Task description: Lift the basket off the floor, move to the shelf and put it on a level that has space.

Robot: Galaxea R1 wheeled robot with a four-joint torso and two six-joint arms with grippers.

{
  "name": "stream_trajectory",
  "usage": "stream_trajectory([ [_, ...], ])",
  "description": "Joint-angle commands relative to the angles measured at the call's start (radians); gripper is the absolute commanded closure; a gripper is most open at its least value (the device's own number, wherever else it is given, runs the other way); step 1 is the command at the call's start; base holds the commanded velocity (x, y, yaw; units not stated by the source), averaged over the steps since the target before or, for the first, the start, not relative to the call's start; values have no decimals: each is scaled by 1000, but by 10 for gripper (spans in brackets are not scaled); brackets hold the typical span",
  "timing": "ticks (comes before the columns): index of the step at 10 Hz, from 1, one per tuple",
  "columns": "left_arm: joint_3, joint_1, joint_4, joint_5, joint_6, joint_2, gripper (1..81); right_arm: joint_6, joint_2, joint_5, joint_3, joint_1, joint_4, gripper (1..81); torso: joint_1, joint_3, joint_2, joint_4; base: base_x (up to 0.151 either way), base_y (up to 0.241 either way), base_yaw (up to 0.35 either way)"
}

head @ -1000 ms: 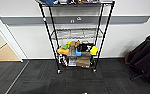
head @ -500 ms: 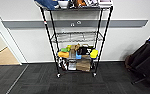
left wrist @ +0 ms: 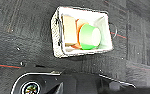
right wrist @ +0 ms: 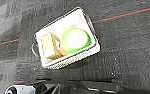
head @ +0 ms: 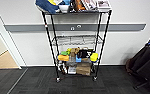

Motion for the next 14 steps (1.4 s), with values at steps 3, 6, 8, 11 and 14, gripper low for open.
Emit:
stream_trajectory([
  [3,-5,-55,-5,48,2,-10,10,1,-16,-47,6,61,1,10,100,-116,-157,0,0,0,0],
  [6,-5,-55,-10,43,0,-10,10,1,-19,-48,6,78,2,10,163,-207,-256,0,0,0,0],
  [8,-5,-65,-36,42,-12,-7,10,1,-19,-48,5,96,-2,10,206,-270,-323,0,0,0,0],
  [11,-5,-82,-62,46,-12,-4,10,0,-19,-97,8,147,-16,10,273,-327,-428,0,0,0,0],
  [14,-15,-114,-91,46,-12,7,10,-3,-25,-151,2,213,-18,10,325,-325,-508,0,0,0,0],
])
